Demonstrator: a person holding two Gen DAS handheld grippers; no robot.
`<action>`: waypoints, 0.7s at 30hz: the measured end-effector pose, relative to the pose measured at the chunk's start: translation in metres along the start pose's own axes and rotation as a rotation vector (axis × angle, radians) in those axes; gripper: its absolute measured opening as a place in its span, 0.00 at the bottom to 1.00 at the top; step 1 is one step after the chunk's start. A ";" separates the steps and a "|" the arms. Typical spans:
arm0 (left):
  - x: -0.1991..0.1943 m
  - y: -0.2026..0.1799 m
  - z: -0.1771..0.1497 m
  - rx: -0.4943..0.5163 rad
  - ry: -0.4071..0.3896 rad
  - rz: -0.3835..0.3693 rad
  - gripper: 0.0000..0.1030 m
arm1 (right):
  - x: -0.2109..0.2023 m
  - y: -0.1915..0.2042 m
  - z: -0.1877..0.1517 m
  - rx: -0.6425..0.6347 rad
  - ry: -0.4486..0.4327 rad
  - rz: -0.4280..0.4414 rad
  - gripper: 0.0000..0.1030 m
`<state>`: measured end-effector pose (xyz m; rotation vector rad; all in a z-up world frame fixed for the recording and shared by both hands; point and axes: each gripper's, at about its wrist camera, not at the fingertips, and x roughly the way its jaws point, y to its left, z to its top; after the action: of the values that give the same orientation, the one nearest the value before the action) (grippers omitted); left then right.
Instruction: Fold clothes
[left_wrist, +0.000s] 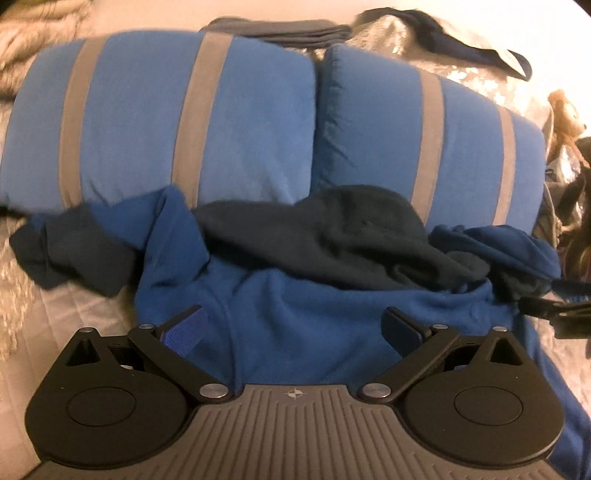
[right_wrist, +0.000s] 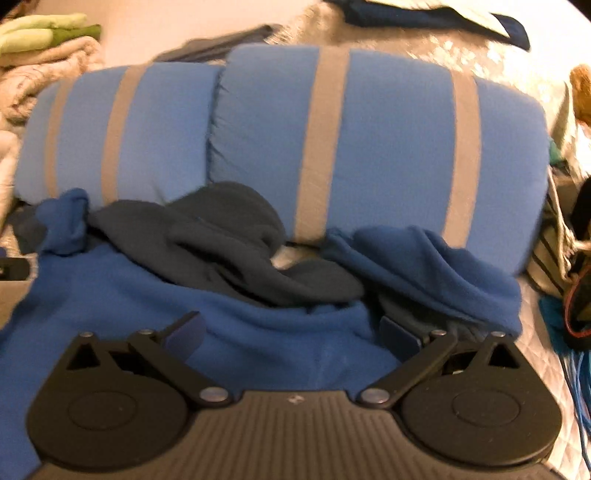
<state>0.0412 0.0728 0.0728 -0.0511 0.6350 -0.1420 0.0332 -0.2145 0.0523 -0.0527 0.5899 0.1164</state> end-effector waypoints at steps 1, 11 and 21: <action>0.001 0.003 -0.001 -0.015 0.011 -0.003 1.00 | 0.003 -0.005 -0.003 0.017 0.013 -0.002 0.99; 0.005 -0.013 -0.008 0.043 0.108 0.000 1.00 | 0.028 -0.032 0.000 0.021 -0.045 -0.083 0.75; 0.003 -0.025 -0.008 0.065 0.105 -0.028 1.00 | 0.063 -0.024 0.018 -0.183 -0.060 -0.213 0.48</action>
<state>0.0359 0.0479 0.0672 0.0102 0.7345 -0.1931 0.0980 -0.2309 0.0330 -0.2878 0.5089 -0.0350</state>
